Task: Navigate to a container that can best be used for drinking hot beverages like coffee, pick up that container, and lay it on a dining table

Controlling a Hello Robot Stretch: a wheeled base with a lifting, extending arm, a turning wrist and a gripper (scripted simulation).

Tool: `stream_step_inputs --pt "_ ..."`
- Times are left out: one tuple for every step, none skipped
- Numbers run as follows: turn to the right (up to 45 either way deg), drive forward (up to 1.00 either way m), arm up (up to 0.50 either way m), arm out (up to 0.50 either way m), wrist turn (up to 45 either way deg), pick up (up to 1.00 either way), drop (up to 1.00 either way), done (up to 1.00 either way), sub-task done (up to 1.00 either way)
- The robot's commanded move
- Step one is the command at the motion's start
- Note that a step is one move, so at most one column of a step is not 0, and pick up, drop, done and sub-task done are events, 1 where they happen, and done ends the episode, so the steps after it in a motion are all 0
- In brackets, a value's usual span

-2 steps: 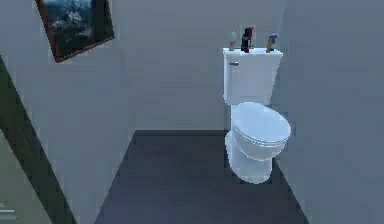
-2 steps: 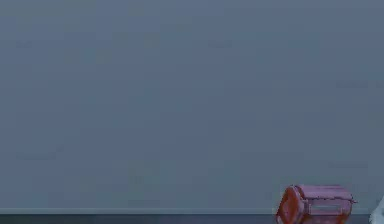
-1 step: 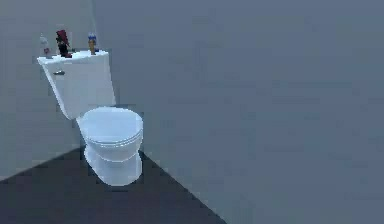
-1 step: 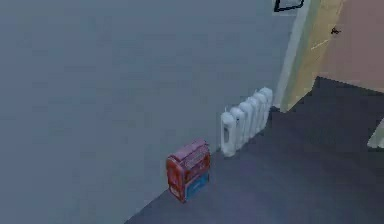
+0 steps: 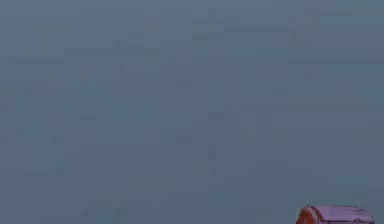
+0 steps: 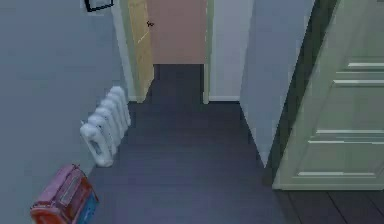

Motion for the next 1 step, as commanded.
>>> stream_step_inputs --pt "45.0 0.0 0.0 0.0 0.0 0.0 0.0 0.0 0.0"
